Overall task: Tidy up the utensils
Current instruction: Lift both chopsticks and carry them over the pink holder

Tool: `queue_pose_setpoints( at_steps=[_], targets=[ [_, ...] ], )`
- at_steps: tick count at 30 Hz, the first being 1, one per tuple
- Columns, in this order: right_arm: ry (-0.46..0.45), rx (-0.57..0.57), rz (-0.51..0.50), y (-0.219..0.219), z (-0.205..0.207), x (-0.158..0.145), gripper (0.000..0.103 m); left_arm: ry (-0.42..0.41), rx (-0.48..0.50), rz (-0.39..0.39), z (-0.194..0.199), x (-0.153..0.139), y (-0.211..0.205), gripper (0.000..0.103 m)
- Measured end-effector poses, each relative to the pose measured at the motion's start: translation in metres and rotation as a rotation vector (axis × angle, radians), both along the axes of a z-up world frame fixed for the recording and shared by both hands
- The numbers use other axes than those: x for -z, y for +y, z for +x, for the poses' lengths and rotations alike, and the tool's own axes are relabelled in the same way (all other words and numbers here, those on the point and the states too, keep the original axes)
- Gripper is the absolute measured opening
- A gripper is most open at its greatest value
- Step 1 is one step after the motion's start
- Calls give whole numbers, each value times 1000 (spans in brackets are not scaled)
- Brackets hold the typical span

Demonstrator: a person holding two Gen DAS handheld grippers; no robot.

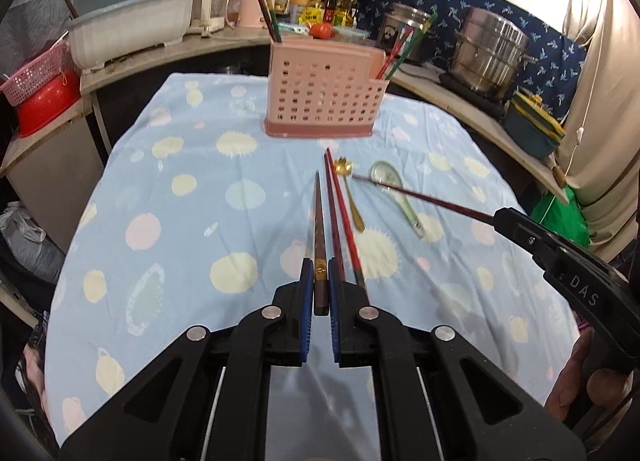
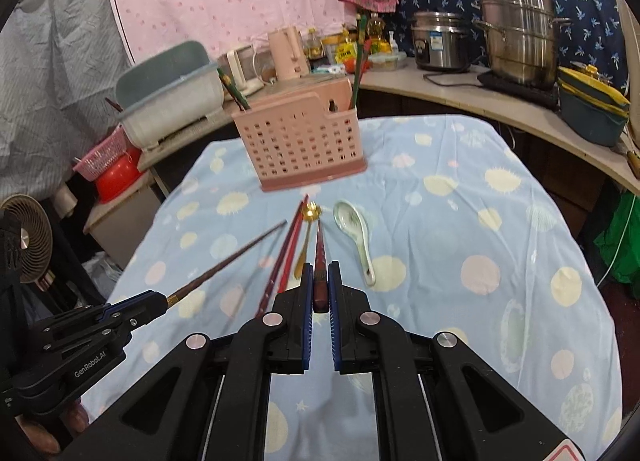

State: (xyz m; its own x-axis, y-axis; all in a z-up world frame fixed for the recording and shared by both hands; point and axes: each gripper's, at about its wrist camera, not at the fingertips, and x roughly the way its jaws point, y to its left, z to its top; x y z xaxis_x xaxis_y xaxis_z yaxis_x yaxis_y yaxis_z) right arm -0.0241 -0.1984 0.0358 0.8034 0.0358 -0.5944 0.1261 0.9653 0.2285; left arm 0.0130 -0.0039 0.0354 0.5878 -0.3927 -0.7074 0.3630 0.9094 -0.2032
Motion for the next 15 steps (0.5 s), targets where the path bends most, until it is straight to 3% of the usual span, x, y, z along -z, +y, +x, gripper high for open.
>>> queue_pose_setpoints(
  at_steps=[15],
  targets=[
    [-155, -19, -44, -8, 28, -76, 7, -161, -14, -45, 40, -96, -6, 7]
  ],
)
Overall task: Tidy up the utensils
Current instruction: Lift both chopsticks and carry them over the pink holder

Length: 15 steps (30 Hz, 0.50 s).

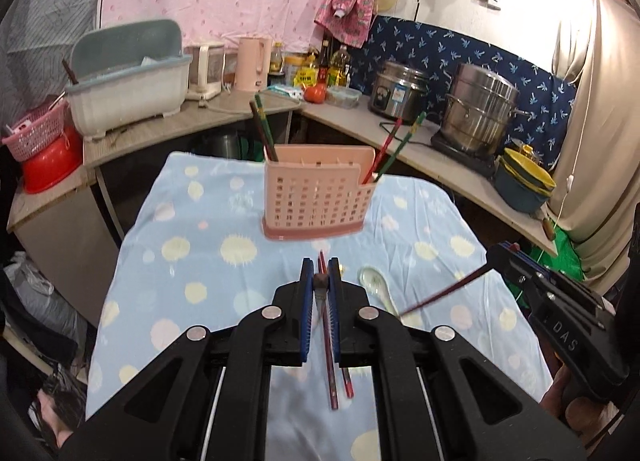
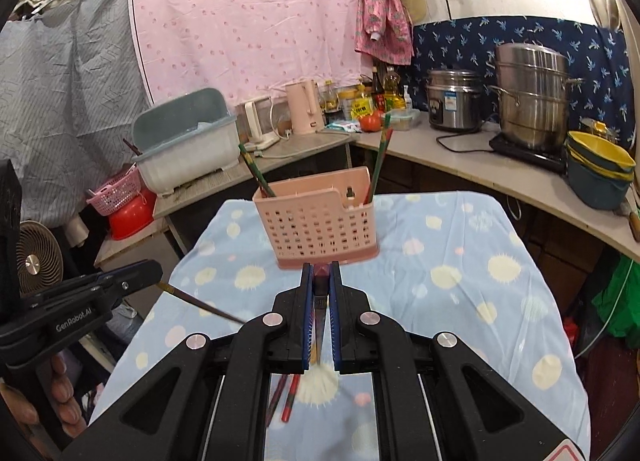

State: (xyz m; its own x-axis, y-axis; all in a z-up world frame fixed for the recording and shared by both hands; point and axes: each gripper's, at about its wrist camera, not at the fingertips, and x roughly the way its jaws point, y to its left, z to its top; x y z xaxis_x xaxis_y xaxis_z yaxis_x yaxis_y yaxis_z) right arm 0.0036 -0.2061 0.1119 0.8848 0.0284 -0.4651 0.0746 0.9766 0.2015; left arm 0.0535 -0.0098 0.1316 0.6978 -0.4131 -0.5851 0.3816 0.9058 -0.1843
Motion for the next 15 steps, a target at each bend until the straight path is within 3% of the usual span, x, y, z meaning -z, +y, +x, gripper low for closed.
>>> queue_pose_setpoints(
  at_steps=[6, 15],
  targets=[
    [-54, -12, -17, -8, 25, -36, 7, -55, 11, 0, 35, -39, -11, 7],
    [-206, 2, -62, -20, 86, -117, 7, -206, -14, -42, 89, -120, -26, 7]
  ],
)
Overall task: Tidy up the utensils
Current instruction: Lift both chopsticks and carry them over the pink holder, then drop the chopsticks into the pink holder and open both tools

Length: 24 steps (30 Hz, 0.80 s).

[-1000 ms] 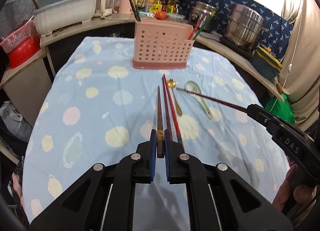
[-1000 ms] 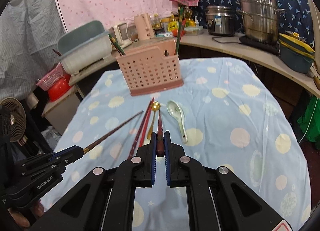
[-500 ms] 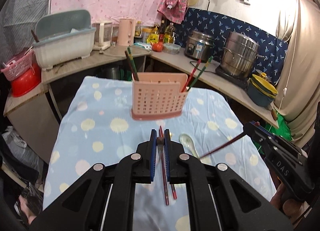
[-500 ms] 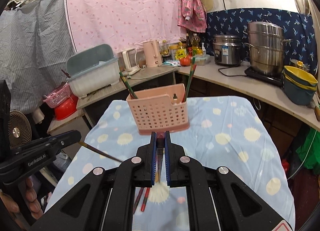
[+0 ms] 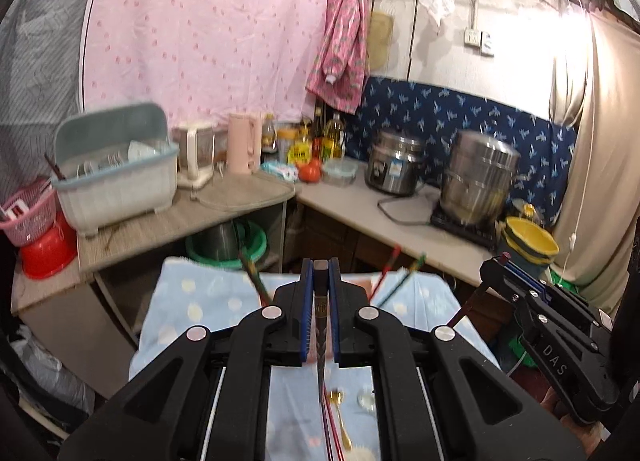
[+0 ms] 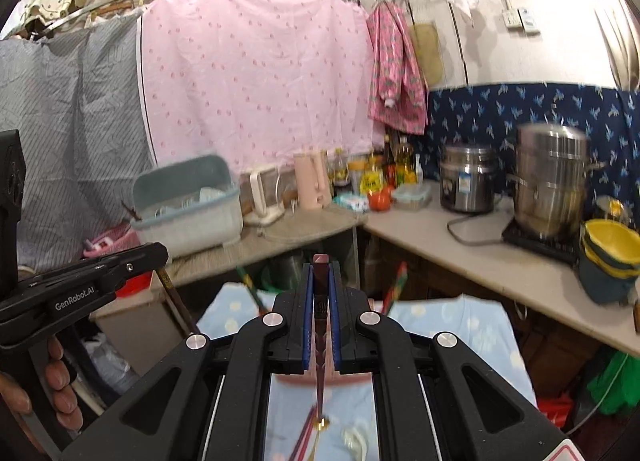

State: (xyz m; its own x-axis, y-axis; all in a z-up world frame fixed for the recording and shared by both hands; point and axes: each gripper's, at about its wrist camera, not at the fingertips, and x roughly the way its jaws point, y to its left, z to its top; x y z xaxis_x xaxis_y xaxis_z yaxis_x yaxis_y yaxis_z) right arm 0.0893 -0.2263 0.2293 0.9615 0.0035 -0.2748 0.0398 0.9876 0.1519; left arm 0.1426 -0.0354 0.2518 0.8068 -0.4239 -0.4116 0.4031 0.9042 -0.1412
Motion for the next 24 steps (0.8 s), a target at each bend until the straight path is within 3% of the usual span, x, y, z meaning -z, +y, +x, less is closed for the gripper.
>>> queue_pose_setpoints(
  at_steps=[4, 9, 15, 24],
  targets=[
    [-58, 4, -4, -3, 33, -31, 7, -56, -14, -30, 24, -28, -5, 7],
    [-77, 0, 5, -2, 77, -37, 7, -102, -46, -13, 60, -40, -17, 7],
    [-38, 8, 38, -5, 126, -12, 7, -69, -36, -31, 100, -24, -27, 7],
    [55, 21, 42, -8, 150, 44, 7, -23, -22, -23, 130, 22, -41, 7]
  ],
)
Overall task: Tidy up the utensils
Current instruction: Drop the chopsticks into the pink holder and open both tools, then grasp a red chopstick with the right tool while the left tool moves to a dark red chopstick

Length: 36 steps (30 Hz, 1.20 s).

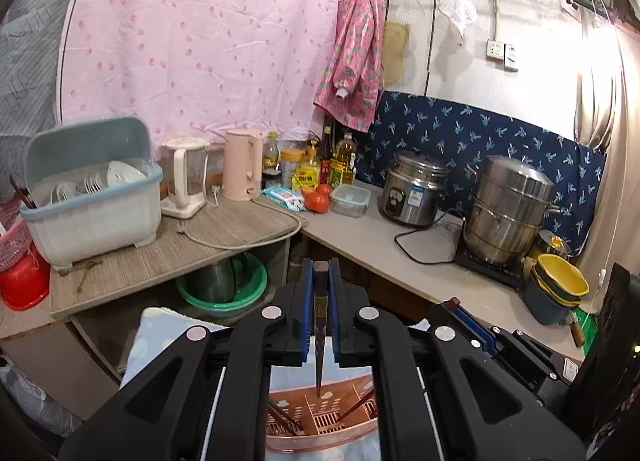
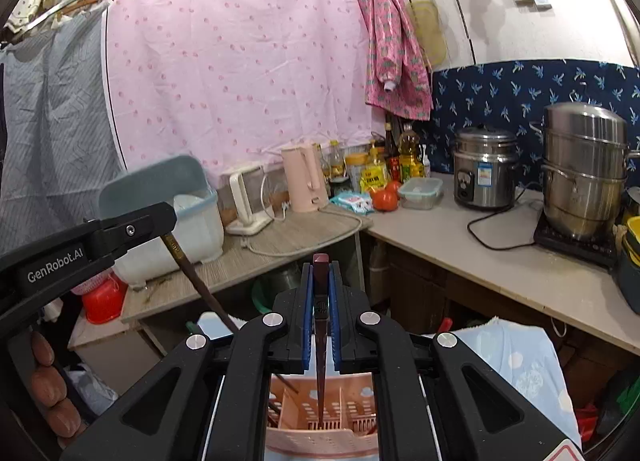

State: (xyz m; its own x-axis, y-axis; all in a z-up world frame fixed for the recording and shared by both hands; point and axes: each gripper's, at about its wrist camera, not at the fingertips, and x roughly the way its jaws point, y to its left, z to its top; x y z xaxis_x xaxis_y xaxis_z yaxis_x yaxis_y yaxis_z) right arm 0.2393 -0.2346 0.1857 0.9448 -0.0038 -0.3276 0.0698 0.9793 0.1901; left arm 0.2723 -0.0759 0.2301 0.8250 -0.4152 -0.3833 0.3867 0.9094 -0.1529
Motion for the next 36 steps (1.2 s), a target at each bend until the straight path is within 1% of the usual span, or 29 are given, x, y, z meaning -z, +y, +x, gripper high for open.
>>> queue_pose_setpoints(
  at_steps=[2, 3, 4, 5, 6, 7, 9, 11, 14, 18, 23, 29, 33, 36],
  targets=[
    [23, -1, -4, 0, 2, 11, 8, 23, 7, -2, 3, 14, -2, 7],
    [26, 8, -8, 1, 1, 16, 10, 30, 7, -7, 3, 20, -2, 8],
    [26, 18, -13, 2, 0, 19, 19, 35, 8, -8, 3, 24, -3, 14],
    [24, 21, -14, 2, -2, 21, 25, 37, 5, -8, 2, 27, -2, 28],
    [19, 26, -13, 2, -4, 21, 38, 36, -4, -5, 0, 28, -2, 39],
    [7, 35, -15, 3, -8, 22, 43, 27, -20, -3, -3, 29, -2, 52],
    [0, 40, -22, 4, -15, 21, 43, 12, -16, 5, -9, 28, -2, 52],
    [-2, 36, -18, 4, -19, 19, 43, 10, -12, 28, -14, 27, -5, 52],
    [-5, 35, -16, 6, -30, 17, 43, 9, -7, 41, -24, 25, -5, 52],
    [-1, 29, -7, 9, -52, 17, 43, 21, 5, 49, -41, 28, -3, 52],
    [16, 27, -8, 14, -85, 24, 43, 46, 11, 70, -69, 39, 1, 52],
    [68, 18, 12, 19, -133, 48, 43, 106, 26, 66, -105, 62, 14, 52],
    [125, 8, 53, 20, -170, 74, 43, 152, 42, 84, -133, 85, 21, 52],
    [182, 3, 67, 25, -194, 99, 43, 197, 44, 104, -154, 108, 26, 52]
  ],
)
